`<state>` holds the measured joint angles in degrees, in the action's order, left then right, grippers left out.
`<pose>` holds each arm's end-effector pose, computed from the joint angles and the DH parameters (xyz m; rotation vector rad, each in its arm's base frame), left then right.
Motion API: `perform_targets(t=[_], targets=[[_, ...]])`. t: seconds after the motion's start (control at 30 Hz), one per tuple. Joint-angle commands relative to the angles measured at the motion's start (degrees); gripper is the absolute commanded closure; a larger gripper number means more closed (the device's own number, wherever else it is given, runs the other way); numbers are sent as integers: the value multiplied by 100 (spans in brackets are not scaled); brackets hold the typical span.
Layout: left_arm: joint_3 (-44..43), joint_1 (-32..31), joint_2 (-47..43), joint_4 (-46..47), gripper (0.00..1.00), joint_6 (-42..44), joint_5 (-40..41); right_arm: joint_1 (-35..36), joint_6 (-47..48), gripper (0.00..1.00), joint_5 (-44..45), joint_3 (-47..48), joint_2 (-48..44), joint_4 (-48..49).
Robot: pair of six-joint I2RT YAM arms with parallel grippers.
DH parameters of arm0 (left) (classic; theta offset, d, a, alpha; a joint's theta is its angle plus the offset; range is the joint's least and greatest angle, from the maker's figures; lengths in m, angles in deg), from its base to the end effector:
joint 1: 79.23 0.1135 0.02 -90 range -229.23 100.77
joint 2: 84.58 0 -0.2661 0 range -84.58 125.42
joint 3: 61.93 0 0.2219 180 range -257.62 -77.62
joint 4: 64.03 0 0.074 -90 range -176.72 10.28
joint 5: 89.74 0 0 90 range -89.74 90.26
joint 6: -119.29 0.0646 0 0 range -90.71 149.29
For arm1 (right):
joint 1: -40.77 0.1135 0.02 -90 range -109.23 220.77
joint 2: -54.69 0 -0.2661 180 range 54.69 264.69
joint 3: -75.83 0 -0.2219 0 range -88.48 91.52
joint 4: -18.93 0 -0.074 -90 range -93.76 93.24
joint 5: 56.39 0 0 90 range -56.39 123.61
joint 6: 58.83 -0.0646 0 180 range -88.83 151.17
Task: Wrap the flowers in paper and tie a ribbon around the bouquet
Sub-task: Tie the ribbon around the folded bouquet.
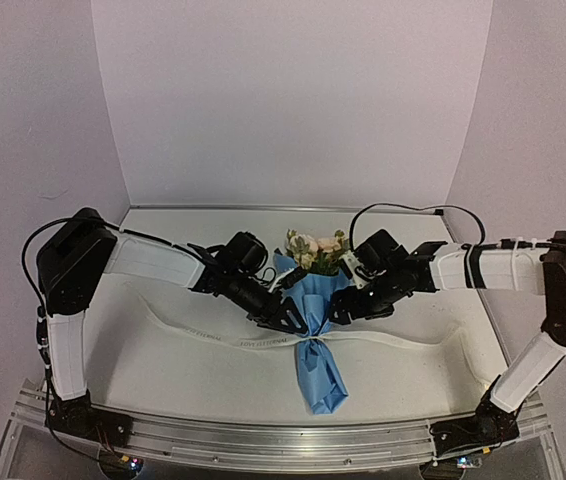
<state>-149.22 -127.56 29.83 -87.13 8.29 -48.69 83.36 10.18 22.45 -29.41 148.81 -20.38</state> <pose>0.2309 -0.3327 0.1652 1.0436 2.4565 -1.5279 0.2271 0.2257 0.1880 -0.5806 2.6474 0.6252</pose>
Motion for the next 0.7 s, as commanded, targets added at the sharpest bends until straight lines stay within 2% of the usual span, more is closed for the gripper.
perform_targets(t=[0.0,0.13,0.23,0.47,0.67], targets=[[-296,-17,-207,-287,36,240,383,-31,-132,18,272,-90,-506,58],[-141,7,-360,-1128,29,1010,1059,-31,-185,17,197,-152,-864,-8],[44,68,-321,-1278,26,1303,1214,-31,-157,16,161,-180,-1047,-69],[181,40,-212,-1111,21,1418,744,-31,-136,16,118,-279,-1123,-107],[300,-73,-356,-1254,29,1442,348,-31,-91,16,210,-343,-1198,-107]])
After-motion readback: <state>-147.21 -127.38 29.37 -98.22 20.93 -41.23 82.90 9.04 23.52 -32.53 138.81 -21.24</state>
